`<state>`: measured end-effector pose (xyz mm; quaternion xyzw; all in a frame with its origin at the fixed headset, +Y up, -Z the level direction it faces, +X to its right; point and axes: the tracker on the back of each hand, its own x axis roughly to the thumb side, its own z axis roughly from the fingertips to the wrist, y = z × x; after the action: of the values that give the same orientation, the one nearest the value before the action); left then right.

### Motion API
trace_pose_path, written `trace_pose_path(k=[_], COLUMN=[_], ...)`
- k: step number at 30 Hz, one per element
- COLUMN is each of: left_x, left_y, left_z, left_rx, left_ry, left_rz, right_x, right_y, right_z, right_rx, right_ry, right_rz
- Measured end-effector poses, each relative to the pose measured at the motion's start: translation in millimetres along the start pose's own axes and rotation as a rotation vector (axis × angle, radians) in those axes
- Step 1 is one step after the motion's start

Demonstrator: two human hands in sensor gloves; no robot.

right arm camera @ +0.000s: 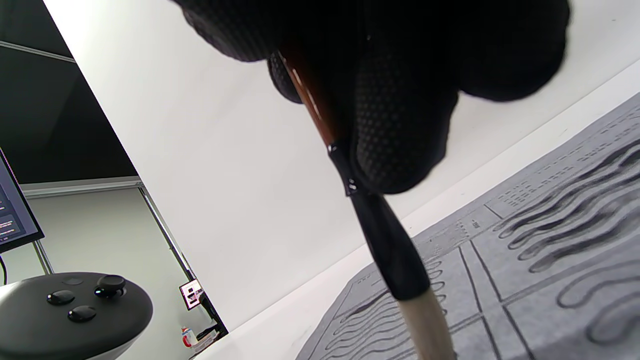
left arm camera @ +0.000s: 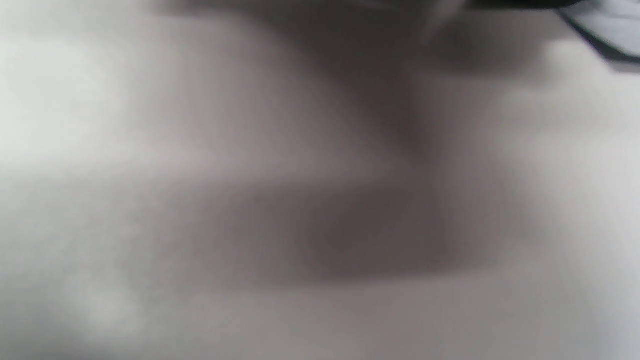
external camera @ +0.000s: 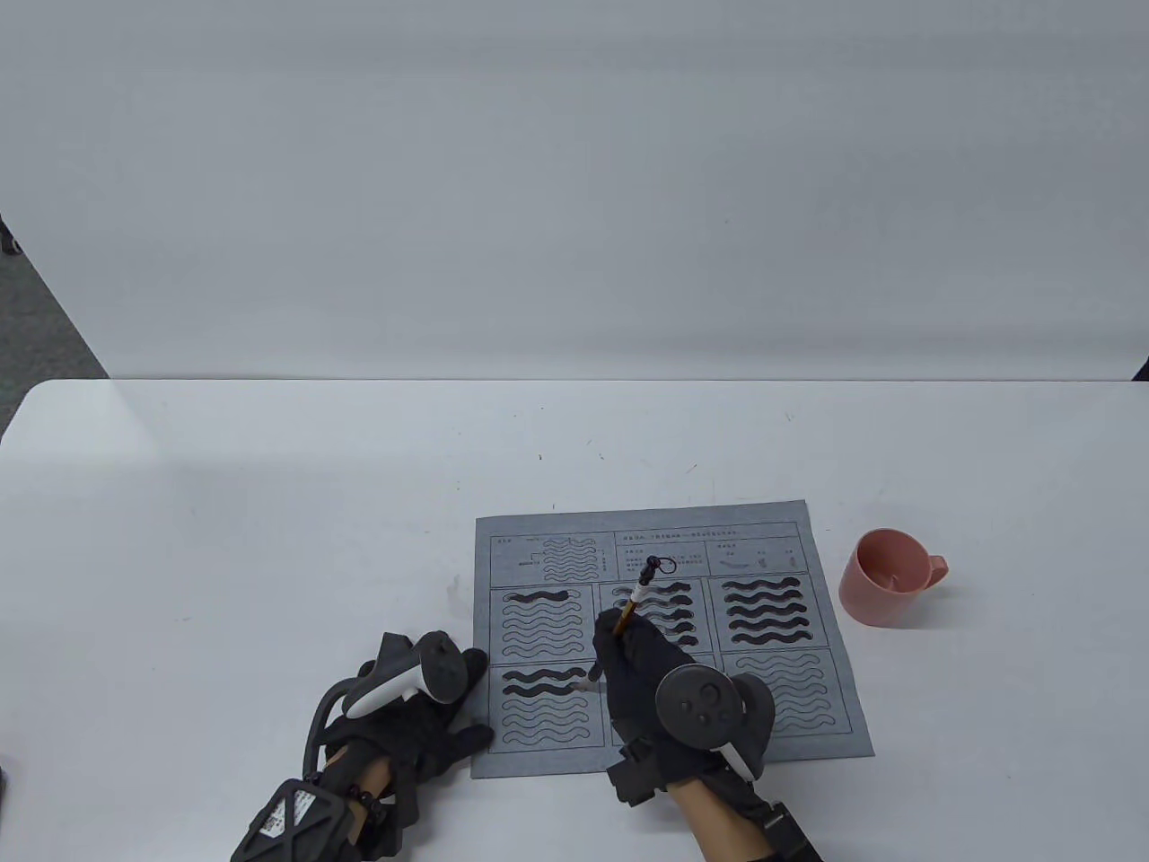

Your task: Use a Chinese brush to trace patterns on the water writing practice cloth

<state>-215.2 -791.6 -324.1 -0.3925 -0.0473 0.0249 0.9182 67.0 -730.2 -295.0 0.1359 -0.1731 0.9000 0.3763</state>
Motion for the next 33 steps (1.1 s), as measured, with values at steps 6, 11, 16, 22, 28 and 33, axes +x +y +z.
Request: trace_pose_path(k=[6,11,16,22,28,33], left_x=[0.0,0.0,0.0,0.0,0.0,0.0], left_y=[0.0,0.0,0.0,0.0,0.0,0.0], left_z=[0.0,0.0,0.0,0.0,0.0,0.0], left_rx=[0.0,0.0,0.0,0.0,0.0,0.0], left_ry=[0.0,0.0,0.0,0.0,0.0,0.0], left_rz=[0.0,0.0,0.0,0.0,0.0,0.0], right_x=[-0.1,-0.4,-0.5,-0.2,-0.1,0.7], right_y=[-0.6,-0.8,-1.0,-1.0,-1.0,-2.7], right_z=[0.0,-0.1,-0.2,-0.3,0.0,0.0], right_rx=[-0.004,-0.005,-0.006,-0.005,-0.007,-0.027], right_ry=[-0.001,0.0,0.0,-0.003,-0.003,-0.012], right_rz=[0.004,0.004,0.007,0.008,0.011,0.001])
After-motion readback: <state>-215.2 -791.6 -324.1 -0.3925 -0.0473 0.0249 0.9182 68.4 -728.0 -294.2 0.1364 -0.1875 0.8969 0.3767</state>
